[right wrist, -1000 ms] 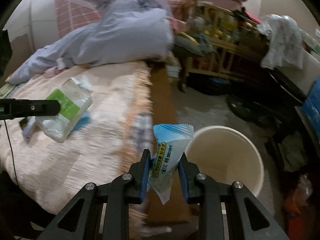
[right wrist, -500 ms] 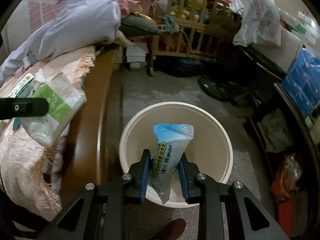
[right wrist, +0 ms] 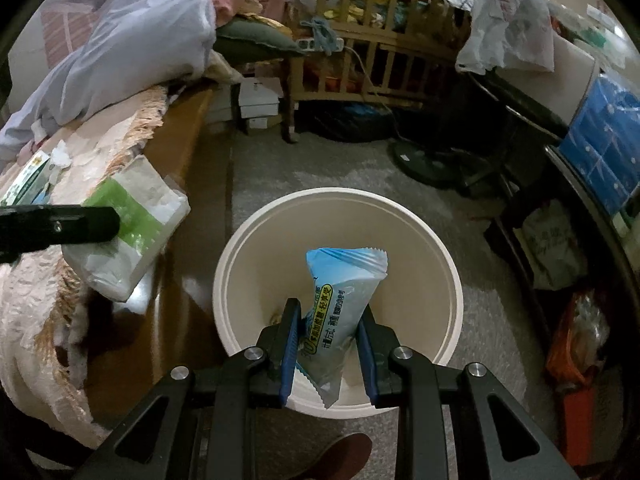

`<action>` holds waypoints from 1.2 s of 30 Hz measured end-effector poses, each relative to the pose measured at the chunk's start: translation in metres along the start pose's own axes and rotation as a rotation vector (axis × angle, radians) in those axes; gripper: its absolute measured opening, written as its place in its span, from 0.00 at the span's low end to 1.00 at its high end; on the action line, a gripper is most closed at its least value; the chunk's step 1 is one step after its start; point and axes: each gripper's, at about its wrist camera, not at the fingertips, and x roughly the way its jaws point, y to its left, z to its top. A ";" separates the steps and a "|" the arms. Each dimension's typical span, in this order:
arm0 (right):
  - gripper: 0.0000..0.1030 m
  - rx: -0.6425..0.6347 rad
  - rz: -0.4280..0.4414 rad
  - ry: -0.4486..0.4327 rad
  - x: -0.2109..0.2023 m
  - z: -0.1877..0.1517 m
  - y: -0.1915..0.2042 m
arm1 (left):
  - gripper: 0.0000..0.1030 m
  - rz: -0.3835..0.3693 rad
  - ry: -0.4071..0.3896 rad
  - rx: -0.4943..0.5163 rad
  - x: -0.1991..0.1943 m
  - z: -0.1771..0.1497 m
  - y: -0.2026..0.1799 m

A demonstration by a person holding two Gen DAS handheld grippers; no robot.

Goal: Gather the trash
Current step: 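Carry the packet and tube to the cream bucket and open both grippers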

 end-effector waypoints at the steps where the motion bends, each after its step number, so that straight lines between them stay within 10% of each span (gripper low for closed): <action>1: 0.25 0.008 -0.002 0.000 0.002 0.000 -0.002 | 0.10 0.013 -0.001 0.010 0.004 0.000 -0.003; 30: 0.25 0.173 0.021 0.053 0.037 0.007 -0.039 | 0.11 0.015 0.049 0.027 0.054 0.001 -0.015; 36: 0.62 0.245 0.047 0.022 0.032 0.009 -0.050 | 0.36 -0.063 0.044 -0.024 0.049 0.004 -0.007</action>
